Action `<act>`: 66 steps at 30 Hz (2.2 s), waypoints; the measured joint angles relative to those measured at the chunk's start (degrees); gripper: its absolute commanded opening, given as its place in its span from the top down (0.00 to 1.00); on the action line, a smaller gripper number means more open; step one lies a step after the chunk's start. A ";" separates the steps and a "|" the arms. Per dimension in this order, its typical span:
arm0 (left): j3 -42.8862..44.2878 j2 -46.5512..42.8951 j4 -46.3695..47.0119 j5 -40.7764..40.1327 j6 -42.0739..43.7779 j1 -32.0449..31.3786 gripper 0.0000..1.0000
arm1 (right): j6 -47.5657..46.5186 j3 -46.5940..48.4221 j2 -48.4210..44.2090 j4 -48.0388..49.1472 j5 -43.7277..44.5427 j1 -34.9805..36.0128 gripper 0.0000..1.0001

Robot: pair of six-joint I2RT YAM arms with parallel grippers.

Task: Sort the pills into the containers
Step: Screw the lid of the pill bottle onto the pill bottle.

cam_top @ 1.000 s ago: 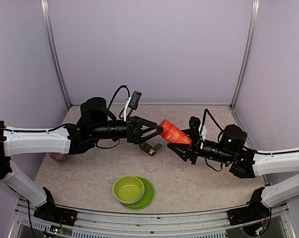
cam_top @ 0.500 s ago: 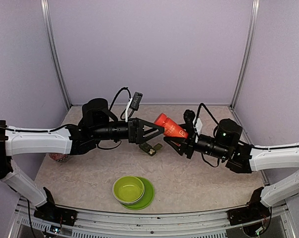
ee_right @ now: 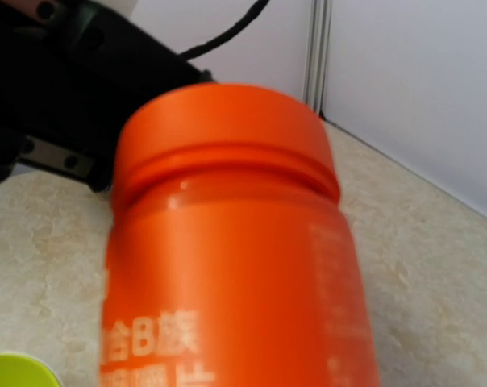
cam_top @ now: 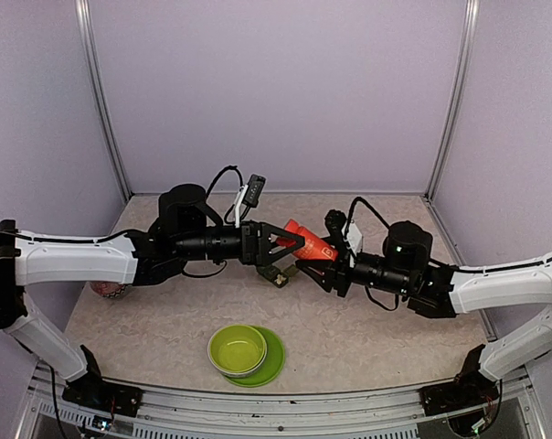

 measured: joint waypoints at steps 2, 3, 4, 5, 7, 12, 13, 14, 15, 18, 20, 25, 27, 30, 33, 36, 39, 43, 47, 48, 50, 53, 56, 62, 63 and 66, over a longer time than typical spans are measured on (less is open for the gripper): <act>0.00 0.11 -0.42 -0.24 0.02 0.00 0.01 | 0.00 0.00 0.57 0.09 -0.42 0.00 0.58; 0.00 0.11 -0.57 -0.31 0.02 0.00 0.01 | 0.00 0.00 0.81 0.17 -0.76 0.00 0.58; 0.00 0.11 -0.61 -0.42 0.04 0.00 0.01 | 0.00 0.00 1.03 0.35 -1.03 0.02 0.58; 0.00 0.11 -0.61 -0.46 0.07 0.00 0.01 | 0.00 0.00 1.20 0.44 -1.31 0.04 0.58; 0.00 0.11 -0.61 -0.50 0.11 0.00 0.01 | 0.00 0.00 1.51 0.55 -1.97 0.09 0.58; 0.00 0.11 -0.63 -0.48 0.15 0.00 0.01 | 0.00 0.02 2.40 0.85 -3.13 0.39 0.58; 0.00 0.11 -0.63 -0.48 0.17 0.00 0.01 | 0.00 0.04 2.58 0.87 -3.32 0.48 0.58; 0.00 0.11 -0.63 -0.48 0.17 0.00 0.01 | 0.00 0.07 2.69 0.87 -3.48 0.52 0.58; 0.00 0.11 -0.63 -0.48 0.20 0.00 0.01 | 0.00 0.09 2.84 0.96 -3.65 0.59 0.58; 0.00 0.11 -0.63 -0.50 0.24 0.00 0.01 | 0.00 0.09 3.21 1.27 -4.07 0.63 0.58; 0.00 0.09 -0.61 -0.48 0.28 0.00 0.01 | 0.02 0.09 3.30 1.29 -4.50 0.68 0.58; -0.02 -0.37 -0.61 -0.50 0.42 0.00 0.01 | -0.02 0.11 3.52 1.42 -5.79 0.83 0.58; -0.02 -0.70 -0.61 -0.68 0.55 0.00 0.01 | -0.15 0.13 3.65 1.42 -6.60 0.92 0.58; -0.17 -1.46 -0.48 -1.07 0.57 0.00 0.01 | -0.26 0.13 3.65 1.40 -7.56 1.01 0.58; -0.55 -2.05 0.07 -1.36 0.57 0.00 0.01 | -0.39 0.04 3.48 1.33 -7.43 1.22 0.58; -0.87 -2.23 0.46 -1.62 0.50 0.00 0.01 | -0.74 -0.55 2.14 1.01 -6.14 1.27 0.58; -1.18 -2.23 0.44 -1.77 0.48 0.02 0.01 | -1.46 -0.81 0.28 0.66 -4.09 1.27 0.57; -1.33 -2.23 0.39 -1.77 0.26 0.04 0.01 | -1.99 -0.90 -1.31 0.61 -1.25 1.27 0.57; -1.33 -2.21 0.39 -1.64 0.09 0.07 0.01 | -2.12 -0.90 -1.38 -0.04 1.70 1.27 0.57; -1.33 -2.21 0.42 -1.46 0.07 0.07 0.01 | -2.12 -0.90 -1.36 -0.13 2.16 1.27 0.58; -1.33 -2.10 0.46 -1.27 0.02 0.07 0.01 | -2.10 -0.90 -1.29 -0.13 2.54 1.27 0.57; -1.33 -1.81 0.52 -0.96 0.02 0.09 0.01 | -2.08 -0.90 -1.03 -0.07 2.71 1.27 0.58; -1.33 -1.55 0.48 -0.94 -0.04 0.22 0.01 | -2.08 -0.90 -0.20 0.46 2.40 1.27 0.58; -1.33 -1.40 0.33 -0.92 -0.02 0.44 0.01 | -1.90 -0.87 2.10 1.92 -0.57 1.27 0.59; -1.33 -1.40 0.35 -0.90 -0.02 0.44 0.01 | -1.88 -0.87 2.47 2.10 -1.22 1.29 0.59; -1.33 -1.40 0.52 -0.74 0.00 0.44 0.01 | -1.77 -0.87 3.48 2.43 -2.99 1.44 0.59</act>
